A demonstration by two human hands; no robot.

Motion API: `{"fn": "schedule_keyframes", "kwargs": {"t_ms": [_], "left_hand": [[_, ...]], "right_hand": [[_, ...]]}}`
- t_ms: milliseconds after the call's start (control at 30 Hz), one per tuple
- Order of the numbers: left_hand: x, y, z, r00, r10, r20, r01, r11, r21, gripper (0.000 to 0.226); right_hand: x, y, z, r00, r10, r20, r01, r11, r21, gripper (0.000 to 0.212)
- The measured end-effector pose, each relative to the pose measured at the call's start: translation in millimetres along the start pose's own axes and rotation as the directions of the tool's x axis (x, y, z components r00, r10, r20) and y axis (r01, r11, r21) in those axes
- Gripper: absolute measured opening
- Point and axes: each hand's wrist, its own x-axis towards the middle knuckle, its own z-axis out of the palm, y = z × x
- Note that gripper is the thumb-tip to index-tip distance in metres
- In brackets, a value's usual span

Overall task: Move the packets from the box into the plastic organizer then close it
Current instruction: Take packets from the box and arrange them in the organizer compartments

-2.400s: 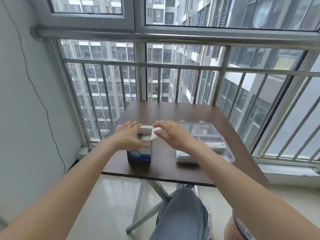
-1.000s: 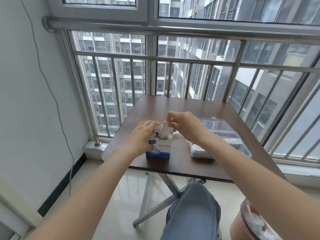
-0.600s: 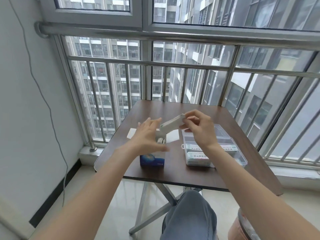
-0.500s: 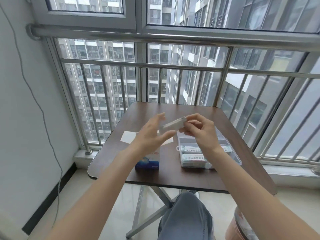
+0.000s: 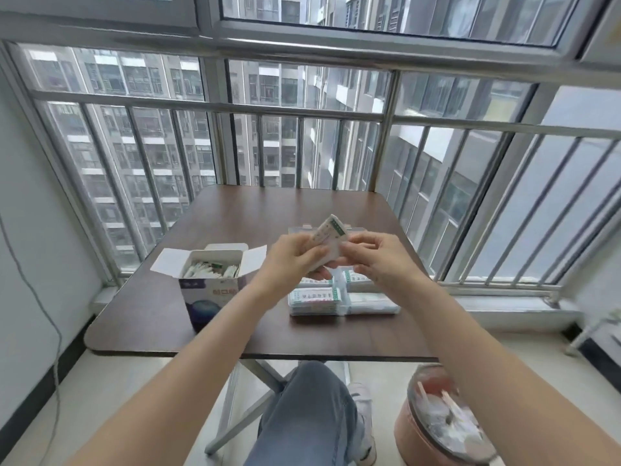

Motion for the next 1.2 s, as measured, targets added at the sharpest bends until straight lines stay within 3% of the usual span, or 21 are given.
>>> {"fn": "schedule_keyframes", "kwargs": {"t_ms": [300, 633, 867, 967, 1100, 1200], "left_hand": [[-2.0, -17.4, 21.8, 0.983, -0.111, -0.148, 0.065, 0.955, -0.288, 0.023], [-0.4, -24.0, 31.4, 0.976, -0.147, -0.16, 0.101, 0.959, -0.266, 0.021], [0.2, -29.8, 23.6, 0.957, -0.146, -0.25, 0.067, 0.952, -0.299, 0.019], [2.1, -33.8, 20.0, 0.942, -0.159, -0.295, 0.052, 0.939, -0.339, 0.016], [5.8, -40.1, 17.7, 0.921, -0.164, -0.352, 0.098, 0.975, -0.197, 0.014], [9.9, -45.3, 18.8, 0.924, -0.076, -0.375, 0.111, 0.991, 0.071, 0.011]], "right_hand": [[6.7, 19.9, -12.2, 0.996, 0.079, -0.041, -0.075, 0.993, 0.094, 0.011], [5.8, 30.4, -24.6, 0.995, 0.098, -0.005, -0.095, 0.972, 0.216, 0.014], [12.4, 32.5, -17.4, 0.989, 0.134, -0.067, -0.118, 0.972, 0.202, 0.009], [15.7, 34.1, -19.2, 0.984, 0.145, -0.107, -0.116, 0.964, 0.237, 0.019], [19.5, 38.8, -23.5, 0.987, 0.094, -0.129, -0.093, 0.996, 0.016, 0.009], [23.2, 42.5, -24.1, 0.985, 0.083, -0.151, -0.099, 0.99, -0.103, 0.013]]}}
